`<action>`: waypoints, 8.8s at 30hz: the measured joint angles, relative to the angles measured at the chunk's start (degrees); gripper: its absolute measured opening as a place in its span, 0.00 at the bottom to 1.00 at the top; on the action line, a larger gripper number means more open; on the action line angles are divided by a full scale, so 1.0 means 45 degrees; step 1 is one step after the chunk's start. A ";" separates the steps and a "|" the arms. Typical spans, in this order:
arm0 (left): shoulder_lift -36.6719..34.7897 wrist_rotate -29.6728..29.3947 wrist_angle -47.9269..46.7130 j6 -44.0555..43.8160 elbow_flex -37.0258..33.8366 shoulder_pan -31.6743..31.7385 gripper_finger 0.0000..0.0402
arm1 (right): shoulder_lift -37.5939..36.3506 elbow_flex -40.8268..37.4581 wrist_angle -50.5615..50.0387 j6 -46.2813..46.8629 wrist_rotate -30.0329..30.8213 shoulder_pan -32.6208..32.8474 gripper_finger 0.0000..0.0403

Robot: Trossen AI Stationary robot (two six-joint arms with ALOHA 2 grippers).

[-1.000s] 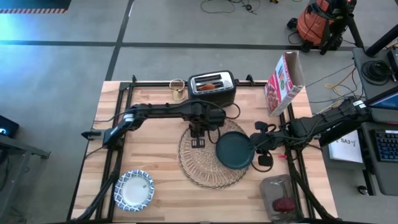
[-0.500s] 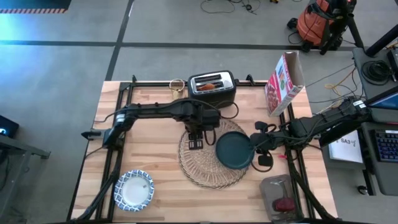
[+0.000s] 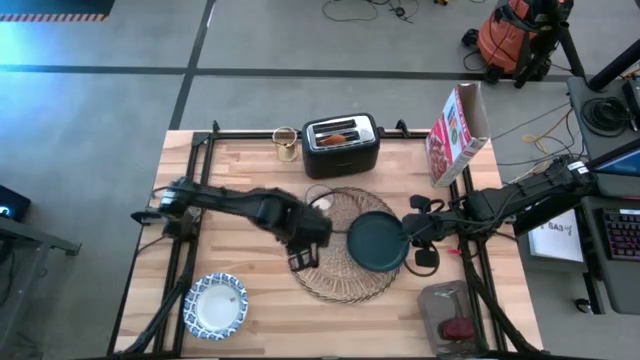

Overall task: Arrange a breakfast setting
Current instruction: Put the white and blue bowl on the left of the brown place mat, then pour the cereal into the white and blue bowl

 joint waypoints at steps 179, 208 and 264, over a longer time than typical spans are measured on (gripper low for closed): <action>-0.4462 -0.2034 0.7168 0.2379 -1.0427 -0.1456 0.32 | -0.0001 0.0000 0.0054 0.0000 -0.0001 0.0003 0.17; -1.0152 -0.2040 1.8802 0.3061 -1.8552 0.1357 0.32 | -0.0002 0.0000 0.0249 0.0000 0.0002 0.0000 0.17; -1.1961 -0.0994 2.2202 0.5084 -1.9990 0.1505 0.21 | 0.0681 0.0005 0.6072 -0.1095 0.0014 0.0005 0.17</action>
